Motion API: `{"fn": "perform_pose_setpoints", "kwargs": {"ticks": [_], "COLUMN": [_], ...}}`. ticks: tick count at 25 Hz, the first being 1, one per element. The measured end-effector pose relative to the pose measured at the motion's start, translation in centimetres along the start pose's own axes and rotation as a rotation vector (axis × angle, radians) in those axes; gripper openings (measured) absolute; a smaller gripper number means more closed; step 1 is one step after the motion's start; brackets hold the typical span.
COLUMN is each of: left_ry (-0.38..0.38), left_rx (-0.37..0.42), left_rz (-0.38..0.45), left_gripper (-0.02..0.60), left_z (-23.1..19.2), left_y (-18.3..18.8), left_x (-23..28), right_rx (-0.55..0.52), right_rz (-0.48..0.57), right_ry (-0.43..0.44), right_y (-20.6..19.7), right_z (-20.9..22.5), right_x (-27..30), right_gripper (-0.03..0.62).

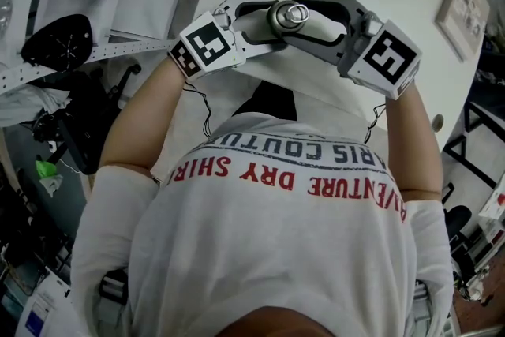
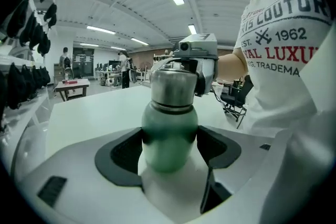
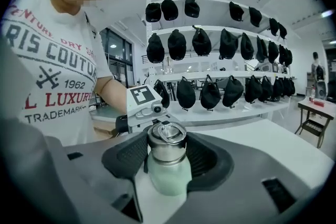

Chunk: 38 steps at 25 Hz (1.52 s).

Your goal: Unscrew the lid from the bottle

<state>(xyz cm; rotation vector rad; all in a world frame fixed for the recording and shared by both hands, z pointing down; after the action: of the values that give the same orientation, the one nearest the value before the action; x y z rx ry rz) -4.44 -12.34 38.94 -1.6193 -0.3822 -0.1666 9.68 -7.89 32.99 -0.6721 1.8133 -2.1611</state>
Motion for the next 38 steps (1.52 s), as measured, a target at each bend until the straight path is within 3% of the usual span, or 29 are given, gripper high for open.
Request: {"fn": "perform_pose_setpoints", "kwargs": {"ticks": [7,13,20,21,24,29,33,38], "left_ry": [-0.124,-0.204,-0.195,-0.188,-0.157,-0.061,0.038,0.193], "left_rx": [0.033,0.060,0.053,0.048,0.027,-0.005,-0.040,-0.079], "left_rz": [-0.028,-0.060,-0.041,-0.036,-0.020,0.015,0.039,0.068], "left_gripper": [0.344,0.344,0.344,0.344,0.344,0.344,0.344,0.344], "left_z": [-1.0,-1.5,-1.5,-1.5,-1.3,-0.4,0.4,1.9], "left_y": [0.3,0.7,0.5,0.4,0.3,0.2,-0.1,-0.1], "left_x": [0.3,0.5,0.4,0.3,0.3,0.4,0.3,0.8], "right_rx": [-0.049,-0.052,-0.024,-0.016,-0.005,0.029,0.057,0.053], "right_rz": [-0.031,-0.029,-0.012,-0.008,0.009,0.088,0.135,0.114], "right_ry": [0.143,0.204,0.199,0.193,0.129,-0.079,-0.218,-0.334], "right_y": [0.3,0.4,0.2,0.1,-0.1,-0.2,-0.9,-2.0], "right_z": [1.1,1.5,1.3,1.1,0.7,0.0,-1.3,-3.0], "right_x": [0.1,0.1,0.2,0.2,-0.2,-1.7,-2.1,-2.8], "right_gripper": [0.232,0.233,0.238,0.264,0.291,0.296,0.298,0.298]}}
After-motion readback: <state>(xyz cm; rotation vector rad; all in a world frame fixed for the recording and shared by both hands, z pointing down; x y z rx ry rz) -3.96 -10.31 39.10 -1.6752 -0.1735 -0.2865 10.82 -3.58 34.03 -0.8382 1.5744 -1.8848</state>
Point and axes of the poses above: the fingertips, and each gripper's own axes: x forward along the fingers, z to its right, y out of its top, the point moved 9 cm from there along -x, backward along the fingers, and after that the axes turned 10 degrees about z, right-handed, at the moved point
